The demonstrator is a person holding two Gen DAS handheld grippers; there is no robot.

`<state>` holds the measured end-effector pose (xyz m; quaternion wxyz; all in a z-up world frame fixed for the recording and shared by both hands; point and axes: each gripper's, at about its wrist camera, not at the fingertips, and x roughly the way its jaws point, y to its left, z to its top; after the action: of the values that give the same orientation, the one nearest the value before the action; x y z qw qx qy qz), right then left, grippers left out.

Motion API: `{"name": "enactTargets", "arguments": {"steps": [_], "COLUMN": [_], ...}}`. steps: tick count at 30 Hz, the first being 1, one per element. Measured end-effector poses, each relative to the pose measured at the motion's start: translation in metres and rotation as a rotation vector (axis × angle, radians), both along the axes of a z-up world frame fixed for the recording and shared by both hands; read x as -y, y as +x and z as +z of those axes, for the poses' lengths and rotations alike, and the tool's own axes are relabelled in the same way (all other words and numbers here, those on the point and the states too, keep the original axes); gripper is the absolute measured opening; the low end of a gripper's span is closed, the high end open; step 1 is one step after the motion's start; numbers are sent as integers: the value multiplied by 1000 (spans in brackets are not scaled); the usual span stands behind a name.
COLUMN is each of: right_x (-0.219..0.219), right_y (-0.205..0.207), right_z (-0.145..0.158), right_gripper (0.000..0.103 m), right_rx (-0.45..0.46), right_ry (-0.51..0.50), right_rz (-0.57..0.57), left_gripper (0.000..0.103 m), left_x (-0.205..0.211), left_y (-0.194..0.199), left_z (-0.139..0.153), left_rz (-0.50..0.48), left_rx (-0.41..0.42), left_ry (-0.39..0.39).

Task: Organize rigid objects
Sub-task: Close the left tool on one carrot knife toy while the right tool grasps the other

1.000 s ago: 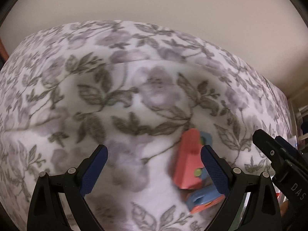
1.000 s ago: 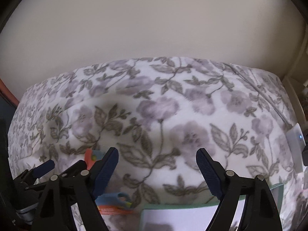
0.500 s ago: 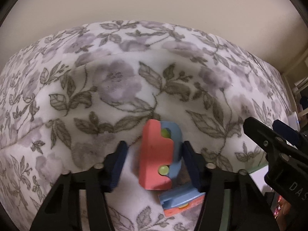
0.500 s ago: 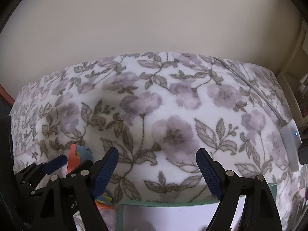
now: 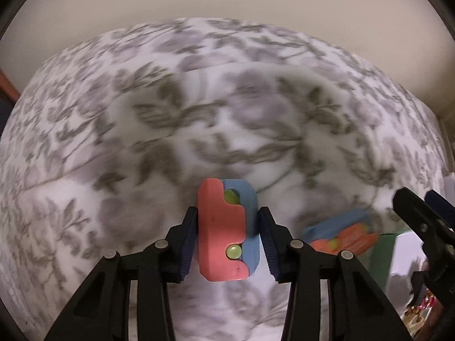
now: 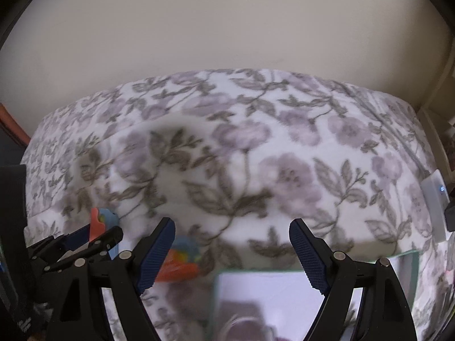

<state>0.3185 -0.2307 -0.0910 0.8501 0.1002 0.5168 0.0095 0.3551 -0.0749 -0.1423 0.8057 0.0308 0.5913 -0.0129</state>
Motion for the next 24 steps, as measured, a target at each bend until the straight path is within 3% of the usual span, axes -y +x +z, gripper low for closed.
{"name": "enactTargets", "arguments": {"steps": [8,13,24], "right_x": [-30,-41,-57], "right_y": [-12,-20,-25], "right_z": [-7,-5,-25], "right_gripper": [78,72,70], "right_rx": [-45,-65,-135], "right_ry": [58,67,89], "right_rz": [36,40,69], "left_gripper": [44,44,44], "left_x": [-53,-80,-79], "left_y": [-3,-8,-7], "left_z": [2,5,3], "left_rz": [99,122,101], "left_rx": [-28,-35,-33], "left_ry": [-8,-54,-53]}}
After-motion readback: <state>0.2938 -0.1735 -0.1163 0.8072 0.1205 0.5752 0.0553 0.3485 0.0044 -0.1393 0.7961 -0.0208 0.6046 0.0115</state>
